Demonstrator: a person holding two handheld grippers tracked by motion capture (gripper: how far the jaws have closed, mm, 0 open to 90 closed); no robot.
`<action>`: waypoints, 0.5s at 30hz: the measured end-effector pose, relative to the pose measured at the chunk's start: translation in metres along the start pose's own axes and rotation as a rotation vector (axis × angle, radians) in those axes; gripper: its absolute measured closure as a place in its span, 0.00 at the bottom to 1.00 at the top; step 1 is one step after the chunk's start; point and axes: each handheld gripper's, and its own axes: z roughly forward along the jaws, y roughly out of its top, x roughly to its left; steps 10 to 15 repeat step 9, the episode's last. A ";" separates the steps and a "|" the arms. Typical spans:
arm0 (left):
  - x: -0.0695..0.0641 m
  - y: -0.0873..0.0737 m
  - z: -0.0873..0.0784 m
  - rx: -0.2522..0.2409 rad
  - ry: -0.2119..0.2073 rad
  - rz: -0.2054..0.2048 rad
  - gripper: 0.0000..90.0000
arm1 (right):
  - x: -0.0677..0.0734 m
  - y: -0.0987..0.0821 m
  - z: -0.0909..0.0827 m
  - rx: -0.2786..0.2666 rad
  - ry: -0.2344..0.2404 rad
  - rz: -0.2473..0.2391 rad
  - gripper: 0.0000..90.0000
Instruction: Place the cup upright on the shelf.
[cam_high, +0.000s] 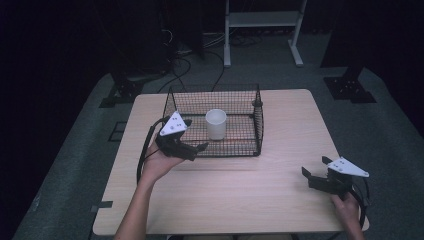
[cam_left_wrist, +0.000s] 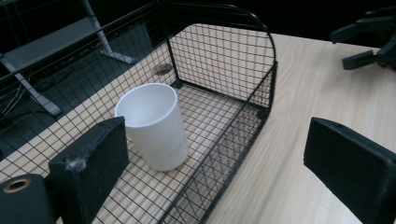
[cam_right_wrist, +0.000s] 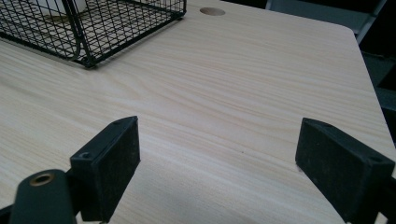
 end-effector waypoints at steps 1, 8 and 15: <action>-0.003 -0.003 -0.002 -0.003 0.003 -0.005 0.07 | 0.000 0.000 0.000 0.000 0.000 -0.002 0.14; -0.022 -0.025 -0.016 -0.040 0.019 -0.031 0.07 | 0.000 0.000 0.000 -0.002 -0.001 -0.004 0.15; -0.024 -0.029 -0.018 -0.046 0.016 -0.040 0.07 | 0.000 0.000 0.000 -0.002 -0.001 -0.004 0.15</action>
